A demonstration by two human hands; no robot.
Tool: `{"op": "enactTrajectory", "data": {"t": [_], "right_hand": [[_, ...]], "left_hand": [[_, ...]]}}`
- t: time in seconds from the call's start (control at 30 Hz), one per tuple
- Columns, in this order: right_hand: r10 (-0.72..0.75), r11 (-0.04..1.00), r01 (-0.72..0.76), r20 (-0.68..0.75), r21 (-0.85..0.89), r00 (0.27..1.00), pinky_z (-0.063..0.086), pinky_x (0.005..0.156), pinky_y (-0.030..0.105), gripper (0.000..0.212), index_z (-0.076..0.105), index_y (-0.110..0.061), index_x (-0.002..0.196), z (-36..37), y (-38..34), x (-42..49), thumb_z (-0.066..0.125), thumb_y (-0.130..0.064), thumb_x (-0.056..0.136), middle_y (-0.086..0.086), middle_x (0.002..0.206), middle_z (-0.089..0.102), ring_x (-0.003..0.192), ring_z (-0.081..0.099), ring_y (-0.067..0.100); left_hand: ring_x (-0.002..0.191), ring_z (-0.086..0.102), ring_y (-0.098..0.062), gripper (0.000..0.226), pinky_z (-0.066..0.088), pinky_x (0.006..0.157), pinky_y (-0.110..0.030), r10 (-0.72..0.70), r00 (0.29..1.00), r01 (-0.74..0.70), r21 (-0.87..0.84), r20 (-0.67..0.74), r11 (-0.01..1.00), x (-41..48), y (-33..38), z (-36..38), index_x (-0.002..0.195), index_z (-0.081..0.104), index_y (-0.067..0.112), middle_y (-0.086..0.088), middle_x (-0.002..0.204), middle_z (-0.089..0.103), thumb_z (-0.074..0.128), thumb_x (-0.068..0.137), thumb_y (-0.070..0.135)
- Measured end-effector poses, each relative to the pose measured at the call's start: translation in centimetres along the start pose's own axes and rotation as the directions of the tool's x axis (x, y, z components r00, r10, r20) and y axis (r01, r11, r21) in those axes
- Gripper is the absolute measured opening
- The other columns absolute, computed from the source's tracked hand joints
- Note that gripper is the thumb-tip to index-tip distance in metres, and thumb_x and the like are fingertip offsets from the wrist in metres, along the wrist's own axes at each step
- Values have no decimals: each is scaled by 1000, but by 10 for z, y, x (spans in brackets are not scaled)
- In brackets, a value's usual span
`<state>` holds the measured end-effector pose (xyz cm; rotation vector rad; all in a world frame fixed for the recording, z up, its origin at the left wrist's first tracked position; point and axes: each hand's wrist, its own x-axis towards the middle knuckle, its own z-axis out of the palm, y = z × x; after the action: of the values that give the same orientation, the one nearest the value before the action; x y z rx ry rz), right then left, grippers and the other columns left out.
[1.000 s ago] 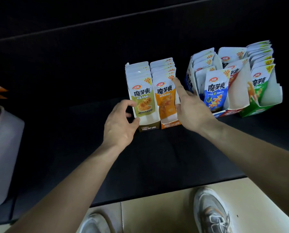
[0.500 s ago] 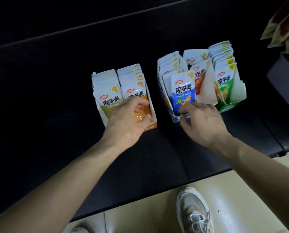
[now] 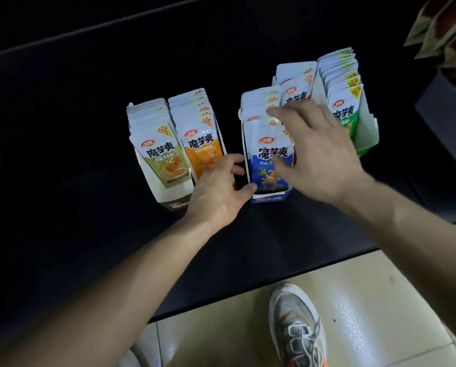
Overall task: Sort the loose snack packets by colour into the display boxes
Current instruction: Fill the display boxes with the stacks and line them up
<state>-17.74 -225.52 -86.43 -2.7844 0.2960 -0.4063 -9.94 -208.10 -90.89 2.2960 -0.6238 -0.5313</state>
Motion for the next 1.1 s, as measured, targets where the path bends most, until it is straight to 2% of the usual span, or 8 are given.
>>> {"op": "enactTrajectory", "data": {"t": [0.07, 0.13, 0.33, 0.43, 0.63, 0.77, 0.93, 1.1], "right_hand": [[-20, 985, 56, 213, -163, 977, 28, 113, 51, 98, 25, -20, 156, 1, 7, 19, 76, -41, 75, 6, 158, 30, 141, 33, 30], [-30, 957, 119, 318, -265, 948, 17, 117, 49, 117, 11, -21, 158, 5, 9, 32, 82, -49, 69, 5, 164, 17, 147, 27, 26], [-76, 918, 188, 311, -350, 947, 18, 113, 50, 131, 10, -20, 157, 18, 11, 26, 86, -59, 58, 6, 149, 31, 132, 44, 29], [-81, 927, 177, 284, -331, 955, 19, 112, 48, 127, 16, -20, 156, 23, 14, 18, 85, -61, 58, 6, 152, 33, 133, 43, 29], [-192, 942, 238, 203, -238, 960, 28, 105, 48, 92, 39, -20, 149, 20, 18, 0, 81, -50, 73, 9, 151, 39, 130, 43, 35], [-128, 942, 206, 283, -265, 950, 28, 108, 50, 99, 36, -18, 142, 15, 11, 21, 90, -44, 63, 10, 154, 30, 133, 43, 34], [-58, 918, 191, 360, -348, 931, 34, 105, 47, 124, 20, -21, 150, 12, 6, 41, 91, -53, 54, 6, 145, 37, 132, 44, 29], [-29, 855, 222, 385, -468, 923, 35, 100, 47, 111, 43, -18, 138, 8, 1, 52, 83, -71, 50, 6, 127, 41, 121, 39, 30]], "left_hand": [[99, 64, -14, 60, 55, 90, -41, -3, 1000, 3, 4, 14, 1000, -2, 0, 5, 139, 44, 34, 16, 120, 63, 74, 87, 38], [101, 65, -14, 61, 54, 91, -41, -8, 1000, 9, -16, 21, 1000, -4, -1, 6, 140, 43, 33, 15, 122, 63, 73, 87, 36], [94, 65, -12, 57, 55, 87, -40, -16, 999, 17, -28, 28, 999, -3, -3, 7, 140, 45, 33, 18, 124, 61, 70, 88, 33], [93, 65, -13, 58, 55, 87, -40, -19, 1000, 20, -37, 23, 999, -2, -4, 8, 141, 45, 33, 17, 125, 61, 70, 89, 33], [99, 64, -12, 62, 55, 91, -39, -4, 998, 8, -66, 67, 998, -4, -6, 6, 144, 42, 34, 19, 127, 59, 70, 89, 33], [99, 64, -13, 62, 56, 89, -40, -6, 998, 10, -69, 57, 998, -4, -5, 5, 144, 42, 33, 17, 129, 59, 71, 89, 31], [102, 65, -13, 64, 56, 90, -41, 0, 996, 6, -68, 85, 998, -5, -6, 6, 145, 41, 32, 16, 131, 58, 71, 89, 31], [104, 64, -14, 64, 56, 90, -42, -3, 997, 7, -52, 78, 999, -4, -5, 5, 144, 41, 32, 16, 131, 59, 72, 88, 30]]}}
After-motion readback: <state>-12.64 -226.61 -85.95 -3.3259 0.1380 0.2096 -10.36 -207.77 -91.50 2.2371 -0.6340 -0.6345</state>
